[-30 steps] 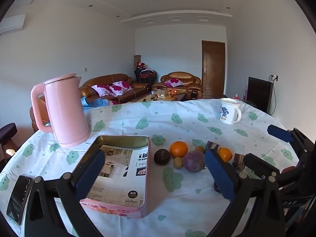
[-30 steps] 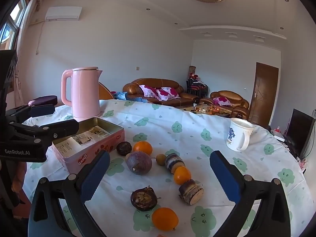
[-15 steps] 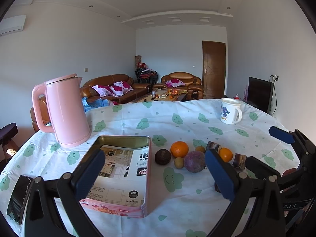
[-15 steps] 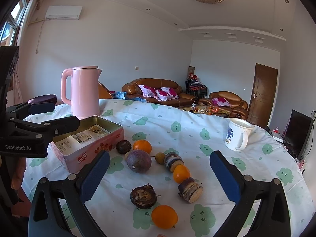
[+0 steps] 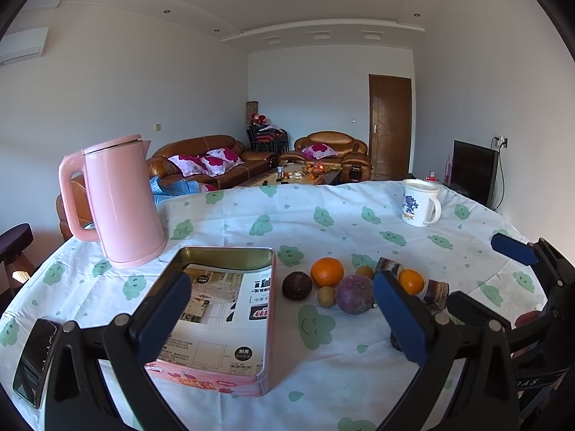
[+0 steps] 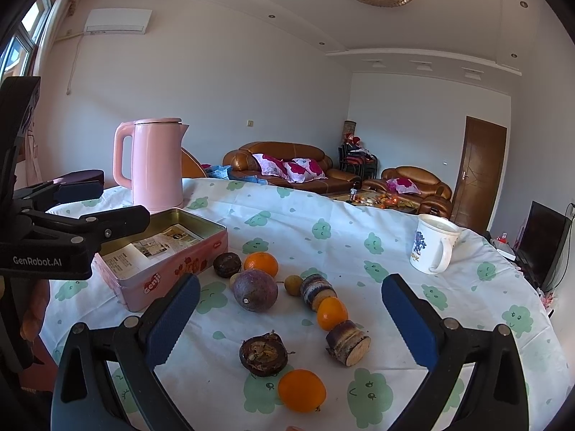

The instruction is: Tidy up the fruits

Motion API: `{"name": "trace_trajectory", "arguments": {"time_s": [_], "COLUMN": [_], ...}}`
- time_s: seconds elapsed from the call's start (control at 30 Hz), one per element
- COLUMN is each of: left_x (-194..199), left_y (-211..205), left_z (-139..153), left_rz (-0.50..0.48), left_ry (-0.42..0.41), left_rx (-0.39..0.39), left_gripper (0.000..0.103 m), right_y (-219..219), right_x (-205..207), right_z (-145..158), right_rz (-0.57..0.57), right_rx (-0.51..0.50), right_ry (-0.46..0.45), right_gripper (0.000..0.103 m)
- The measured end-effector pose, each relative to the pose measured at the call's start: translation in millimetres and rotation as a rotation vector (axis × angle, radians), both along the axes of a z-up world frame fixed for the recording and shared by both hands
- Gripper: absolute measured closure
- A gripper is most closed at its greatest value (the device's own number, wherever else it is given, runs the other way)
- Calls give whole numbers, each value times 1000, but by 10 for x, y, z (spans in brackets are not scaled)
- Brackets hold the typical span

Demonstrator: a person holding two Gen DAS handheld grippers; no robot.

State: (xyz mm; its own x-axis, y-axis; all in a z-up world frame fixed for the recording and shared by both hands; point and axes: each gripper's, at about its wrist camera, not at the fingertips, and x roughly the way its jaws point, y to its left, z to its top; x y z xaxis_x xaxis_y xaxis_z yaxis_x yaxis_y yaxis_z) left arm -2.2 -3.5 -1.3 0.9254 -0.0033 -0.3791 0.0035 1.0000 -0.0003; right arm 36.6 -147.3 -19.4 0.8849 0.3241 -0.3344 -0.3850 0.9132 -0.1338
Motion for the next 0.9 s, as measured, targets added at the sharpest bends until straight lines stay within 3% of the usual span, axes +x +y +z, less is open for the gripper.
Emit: {"name": "trace_trajectory", "arguments": {"time_s": [0.9], "left_x": [-17], "left_y": [10], "left_z": [-11], "left_rz": [3], "left_ry": [1], "left_rx": [0], "left_gripper": [0], "right_y": [52], "right_x": [-29], "right_z": [-55], "right_rz": [7], "right_rx": [-18], "right_ry": [13], "right_gripper": [1]}}
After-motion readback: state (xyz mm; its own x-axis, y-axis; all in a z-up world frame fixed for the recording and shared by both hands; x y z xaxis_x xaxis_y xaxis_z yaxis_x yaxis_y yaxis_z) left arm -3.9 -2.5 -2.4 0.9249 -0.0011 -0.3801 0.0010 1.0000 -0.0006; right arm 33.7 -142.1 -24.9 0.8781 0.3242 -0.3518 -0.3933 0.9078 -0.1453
